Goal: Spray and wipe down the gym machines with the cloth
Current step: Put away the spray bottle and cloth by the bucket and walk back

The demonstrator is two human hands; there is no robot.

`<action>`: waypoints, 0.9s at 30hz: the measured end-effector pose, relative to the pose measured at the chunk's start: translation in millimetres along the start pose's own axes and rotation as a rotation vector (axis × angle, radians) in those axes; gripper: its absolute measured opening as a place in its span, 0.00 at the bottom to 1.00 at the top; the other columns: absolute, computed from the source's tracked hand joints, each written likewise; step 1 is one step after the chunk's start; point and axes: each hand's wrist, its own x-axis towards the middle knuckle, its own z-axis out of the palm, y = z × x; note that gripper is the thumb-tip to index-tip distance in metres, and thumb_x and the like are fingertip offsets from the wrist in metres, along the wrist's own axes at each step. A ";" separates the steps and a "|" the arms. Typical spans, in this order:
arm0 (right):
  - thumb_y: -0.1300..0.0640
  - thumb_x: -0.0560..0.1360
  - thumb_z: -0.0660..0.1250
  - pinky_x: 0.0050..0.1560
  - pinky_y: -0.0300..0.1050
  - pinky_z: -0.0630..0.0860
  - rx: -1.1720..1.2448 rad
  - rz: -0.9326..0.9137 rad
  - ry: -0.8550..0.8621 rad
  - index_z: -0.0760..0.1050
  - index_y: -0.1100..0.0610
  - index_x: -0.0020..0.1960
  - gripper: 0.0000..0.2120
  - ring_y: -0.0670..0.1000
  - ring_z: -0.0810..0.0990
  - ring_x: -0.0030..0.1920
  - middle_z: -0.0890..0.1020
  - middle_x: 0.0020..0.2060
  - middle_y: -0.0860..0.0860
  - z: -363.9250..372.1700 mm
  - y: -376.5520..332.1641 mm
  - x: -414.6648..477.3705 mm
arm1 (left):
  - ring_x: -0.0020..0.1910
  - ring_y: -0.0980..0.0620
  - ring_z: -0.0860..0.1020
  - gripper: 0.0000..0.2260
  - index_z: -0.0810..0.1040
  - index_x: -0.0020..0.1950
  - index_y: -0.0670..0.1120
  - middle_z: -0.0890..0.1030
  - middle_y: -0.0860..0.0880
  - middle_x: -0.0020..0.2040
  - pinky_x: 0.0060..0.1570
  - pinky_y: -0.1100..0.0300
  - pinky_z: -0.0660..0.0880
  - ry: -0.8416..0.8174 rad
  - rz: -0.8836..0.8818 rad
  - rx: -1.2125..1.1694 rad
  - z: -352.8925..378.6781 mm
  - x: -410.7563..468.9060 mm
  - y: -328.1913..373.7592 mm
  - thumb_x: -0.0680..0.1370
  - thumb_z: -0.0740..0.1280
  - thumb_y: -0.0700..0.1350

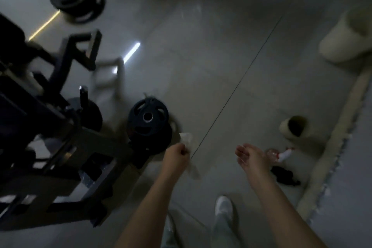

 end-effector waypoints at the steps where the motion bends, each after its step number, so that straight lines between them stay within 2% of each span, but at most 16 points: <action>1: 0.64 0.79 0.56 0.39 0.40 0.71 0.015 -0.018 -0.008 0.72 0.55 0.43 0.10 0.47 0.79 0.33 0.79 0.37 0.52 -5.5 -24.7 -8.6 | 0.31 0.50 0.66 0.19 0.60 0.26 0.48 0.65 0.50 0.27 0.33 0.59 0.62 -0.001 0.014 0.002 -5.7 -3.2 25.8 0.71 0.64 0.33; 4: 0.63 0.80 0.56 0.38 0.40 0.71 0.080 -0.053 0.013 0.73 0.56 0.46 0.08 0.45 0.80 0.29 0.81 0.32 0.50 -26.0 -89.2 -28.1 | 0.31 0.49 0.67 0.18 0.61 0.26 0.46 0.69 0.41 0.29 0.34 0.57 0.63 0.002 0.080 0.020 -13.2 -8.4 95.4 0.71 0.64 0.33; 7: 0.59 0.79 0.59 0.30 0.39 0.68 0.102 -0.037 0.072 0.75 0.56 0.53 0.07 0.46 0.78 0.34 0.81 0.37 0.50 -42.8 -134.4 -34.0 | 0.34 0.50 0.70 0.15 0.64 0.29 0.45 0.73 0.40 0.32 0.33 0.58 0.62 -0.051 0.139 0.072 -10.8 -7.7 155.0 0.72 0.64 0.34; 11: 0.59 0.79 0.60 0.32 0.41 0.66 0.188 -0.010 0.120 0.75 0.56 0.50 0.06 0.48 0.76 0.35 0.82 0.30 0.48 -52.0 -184.5 -29.4 | 0.37 0.47 0.75 0.12 0.67 0.31 0.45 0.78 0.38 0.37 0.34 0.58 0.61 -0.124 0.197 0.132 -1.7 13.4 219.1 0.73 0.63 0.35; 13: 0.61 0.79 0.59 0.34 0.41 0.67 0.239 -0.013 0.160 0.74 0.57 0.55 0.07 0.48 0.75 0.36 0.79 0.36 0.52 -52.0 -208.6 -27.5 | 0.41 0.43 0.78 0.12 0.67 0.31 0.45 0.80 0.36 0.41 0.34 0.59 0.62 -0.166 0.223 0.159 -0.1 26.4 249.3 0.74 0.63 0.36; 15: 0.63 0.79 0.58 0.36 0.41 0.68 0.287 -0.038 0.205 0.71 0.59 0.56 0.08 0.50 0.75 0.36 0.78 0.40 0.55 -52.6 -234.9 -24.6 | 0.41 0.42 0.77 0.15 0.63 0.30 0.47 0.79 0.39 0.39 0.33 0.59 0.60 -0.213 0.284 0.220 0.0 42.3 284.5 0.74 0.63 0.37; 17: 0.63 0.79 0.58 0.40 0.45 0.71 0.294 -0.048 0.229 0.72 0.61 0.53 0.06 0.50 0.75 0.36 0.78 0.47 0.58 -53.1 -268.8 -16.5 | 0.37 0.45 0.74 0.16 0.61 0.30 0.47 0.73 0.46 0.31 0.32 0.58 0.59 -0.245 0.349 0.251 -2.1 61.5 329.7 0.74 0.63 0.37; 18: 0.63 0.79 0.57 0.47 0.49 0.74 0.298 -0.050 0.236 0.72 0.62 0.53 0.06 0.51 0.75 0.37 0.77 0.51 0.60 -53.7 -279.9 -14.4 | 0.36 0.47 0.73 0.15 0.61 0.30 0.46 0.70 0.49 0.30 0.32 0.58 0.59 -0.254 0.378 0.269 -4.1 64.9 345.6 0.74 0.62 0.37; 20: 0.64 0.80 0.56 0.62 0.56 0.70 0.318 -0.072 0.266 0.71 0.66 0.58 0.10 0.55 0.76 0.42 0.76 0.54 0.62 -59.3 -314.1 -0.4 | 0.36 0.46 0.73 0.14 0.62 0.31 0.46 0.69 0.49 0.31 0.32 0.58 0.60 -0.274 0.423 0.294 -3.9 84.8 389.3 0.74 0.62 0.37; 21: 0.64 0.80 0.56 0.65 0.56 0.67 0.328 -0.068 0.278 0.71 0.66 0.61 0.12 0.55 0.76 0.45 0.76 0.54 0.62 -63.2 -332.1 5.4 | 0.37 0.46 0.74 0.14 0.62 0.31 0.46 0.70 0.48 0.32 0.32 0.59 0.60 -0.284 0.439 0.311 -0.9 96.6 411.7 0.74 0.62 0.38; 24: 0.64 0.80 0.54 0.63 0.54 0.68 0.378 -0.090 0.299 0.69 0.66 0.66 0.16 0.56 0.76 0.48 0.76 0.52 0.59 -76.5 -381.6 28.9 | 0.38 0.44 0.75 0.15 0.63 0.30 0.47 0.72 0.46 0.32 0.32 0.59 0.62 -0.314 0.480 0.341 14.9 128.7 475.8 0.74 0.63 0.37; 27: 0.62 0.81 0.55 0.50 0.49 0.73 0.467 -0.100 0.274 0.70 0.64 0.66 0.16 0.53 0.77 0.42 0.76 0.52 0.58 -89.5 -434.4 61.0 | 0.42 0.42 0.78 0.17 0.61 0.29 0.47 0.78 0.40 0.37 0.33 0.60 0.62 -0.349 0.535 0.436 43.7 161.5 540.9 0.74 0.63 0.35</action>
